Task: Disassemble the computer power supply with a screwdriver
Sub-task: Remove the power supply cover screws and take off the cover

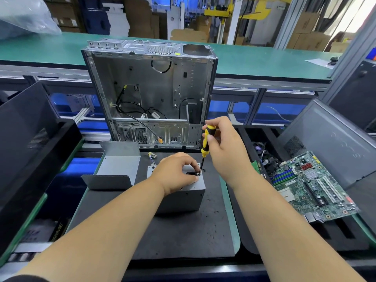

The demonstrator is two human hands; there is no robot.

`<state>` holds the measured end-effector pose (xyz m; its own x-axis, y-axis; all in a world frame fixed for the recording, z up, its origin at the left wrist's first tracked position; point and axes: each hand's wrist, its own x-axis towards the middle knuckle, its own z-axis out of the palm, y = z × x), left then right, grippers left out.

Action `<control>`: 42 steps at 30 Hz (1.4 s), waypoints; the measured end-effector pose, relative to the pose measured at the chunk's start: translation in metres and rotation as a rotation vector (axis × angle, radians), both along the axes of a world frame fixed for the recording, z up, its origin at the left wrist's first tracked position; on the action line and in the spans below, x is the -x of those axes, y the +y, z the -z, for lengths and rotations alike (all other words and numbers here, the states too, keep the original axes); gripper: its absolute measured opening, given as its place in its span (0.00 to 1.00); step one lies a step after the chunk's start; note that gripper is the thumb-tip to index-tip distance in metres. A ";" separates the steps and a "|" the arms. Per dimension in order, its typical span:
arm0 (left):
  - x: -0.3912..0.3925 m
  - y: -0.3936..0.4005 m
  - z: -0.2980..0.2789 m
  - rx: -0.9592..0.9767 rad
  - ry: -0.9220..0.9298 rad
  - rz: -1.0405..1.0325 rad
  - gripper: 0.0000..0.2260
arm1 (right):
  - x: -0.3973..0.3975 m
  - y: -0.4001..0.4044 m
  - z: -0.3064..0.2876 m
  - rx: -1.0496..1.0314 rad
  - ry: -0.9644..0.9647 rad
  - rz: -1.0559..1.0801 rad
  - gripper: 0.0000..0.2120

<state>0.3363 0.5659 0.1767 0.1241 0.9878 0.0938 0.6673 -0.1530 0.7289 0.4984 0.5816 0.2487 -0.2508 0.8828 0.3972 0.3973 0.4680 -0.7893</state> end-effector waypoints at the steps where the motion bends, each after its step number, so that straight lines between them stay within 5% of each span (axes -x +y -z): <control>1: 0.000 0.000 0.000 -0.004 0.000 0.002 0.07 | -0.001 0.000 0.002 -0.039 -0.001 0.017 0.09; 6: 0.000 0.000 0.001 -0.025 0.009 0.008 0.07 | -0.001 0.002 0.003 -0.193 0.040 0.104 0.14; 15: 0.000 0.002 0.000 -0.008 -0.014 0.017 0.07 | -0.006 0.004 -0.004 0.009 -0.008 -0.044 0.15; 23: 0.000 0.001 0.002 -0.014 -0.055 0.028 0.08 | -0.003 0.002 -0.002 -0.182 0.057 0.027 0.09; 32: -0.001 0.004 0.001 0.021 -0.062 0.030 0.07 | -0.005 0.004 -0.005 -0.007 0.092 -0.071 0.17; 35: -0.001 0.005 0.000 0.046 -0.067 0.027 0.08 | -0.008 0.004 -0.004 0.036 0.097 -0.078 0.11; 42: -0.002 0.003 -0.002 0.068 -0.085 0.027 0.09 | -0.010 0.007 -0.002 -0.187 -0.010 0.040 0.13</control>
